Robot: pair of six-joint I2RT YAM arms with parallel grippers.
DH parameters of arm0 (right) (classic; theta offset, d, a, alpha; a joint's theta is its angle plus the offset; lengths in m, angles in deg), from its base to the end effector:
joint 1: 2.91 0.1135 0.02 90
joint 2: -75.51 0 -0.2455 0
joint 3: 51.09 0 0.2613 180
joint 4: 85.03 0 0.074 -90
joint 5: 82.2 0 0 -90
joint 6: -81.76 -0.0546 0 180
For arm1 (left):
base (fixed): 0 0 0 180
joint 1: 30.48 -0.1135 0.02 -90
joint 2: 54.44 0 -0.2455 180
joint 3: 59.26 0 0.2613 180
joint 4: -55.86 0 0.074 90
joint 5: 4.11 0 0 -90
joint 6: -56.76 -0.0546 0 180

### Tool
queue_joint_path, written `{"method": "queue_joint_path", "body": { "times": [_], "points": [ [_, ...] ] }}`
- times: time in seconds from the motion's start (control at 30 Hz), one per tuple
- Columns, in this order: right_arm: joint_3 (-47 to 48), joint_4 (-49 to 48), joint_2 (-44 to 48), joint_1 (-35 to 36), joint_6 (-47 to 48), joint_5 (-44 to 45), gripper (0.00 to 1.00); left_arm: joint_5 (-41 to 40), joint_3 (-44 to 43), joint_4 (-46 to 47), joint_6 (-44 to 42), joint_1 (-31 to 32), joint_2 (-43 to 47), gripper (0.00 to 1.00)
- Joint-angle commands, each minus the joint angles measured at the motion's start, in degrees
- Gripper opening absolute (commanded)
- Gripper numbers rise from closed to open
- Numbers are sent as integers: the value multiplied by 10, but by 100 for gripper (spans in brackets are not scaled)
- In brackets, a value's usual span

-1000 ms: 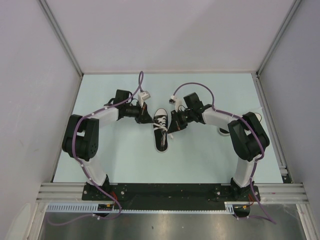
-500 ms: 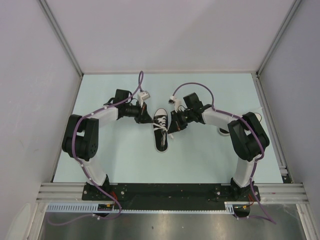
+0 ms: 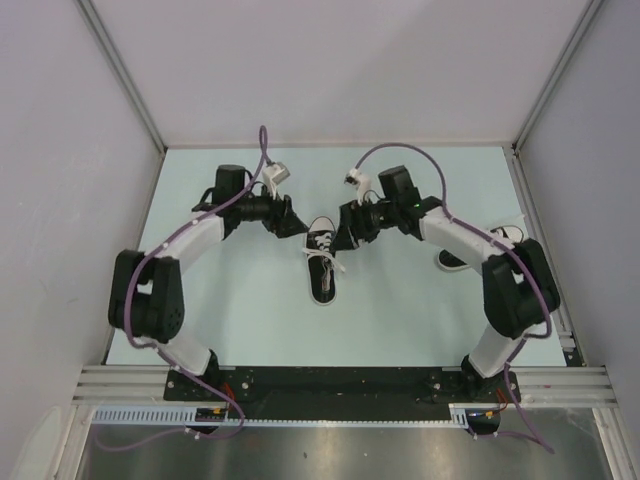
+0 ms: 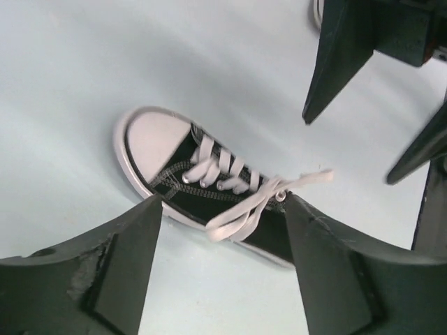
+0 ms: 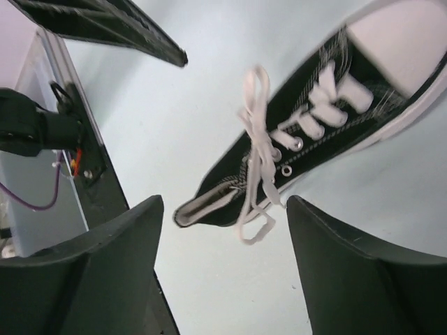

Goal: Tie the shoes

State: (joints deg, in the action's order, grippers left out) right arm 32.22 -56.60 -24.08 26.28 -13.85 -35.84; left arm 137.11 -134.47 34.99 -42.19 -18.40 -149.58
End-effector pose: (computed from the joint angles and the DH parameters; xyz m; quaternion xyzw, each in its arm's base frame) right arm 0.3242 0.2243 0.2025 -0.3152 0.8095 0.4342 0.2385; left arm 0.3525 -0.1190 0.1982 0.3265 0.7733 -0.4031 0.3645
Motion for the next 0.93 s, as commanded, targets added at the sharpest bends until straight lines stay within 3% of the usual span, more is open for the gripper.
{"method": "queue_joint_path", "body": {
  "times": [0.0, 0.03, 0.07, 0.17, 0.27, 0.43, 0.57, 0.67, 0.9],
  "points": [
    [57, 14, 123, -30, 25, 6, 88, -46, -53, 25, 53, -5, 114, 83],
    [61, 21, 138, -38, 31, 9, 93, -56, -60, 13, 68, -12, 141, 99],
    [61, 29, 151, -59, 38, 18, 99, -63, -69, -1, 81, -15, 153, 100],
    [61, 65, 208, -100, 46, 34, 100, -109, -116, -86, 115, -30, 194, 100],
    [61, 121, 255, -165, 54, 43, 100, -130, -129, -161, 95, -52, 245, 99],
    [45, 262, 297, -279, 121, 66, 100, -275, -110, -309, 46, -72, 301, 99],
    [-41, 281, 343, -342, 145, 63, 100, -368, -2, -318, 25, -75, 346, 100],
    [-119, 268, 382, -352, 159, 86, 100, -379, 71, -284, 37, -76, 386, 100],
    [-164, 220, 403, -354, 136, 99, 100, -379, 79, -265, 75, -78, 392, 100]
  ]
}}
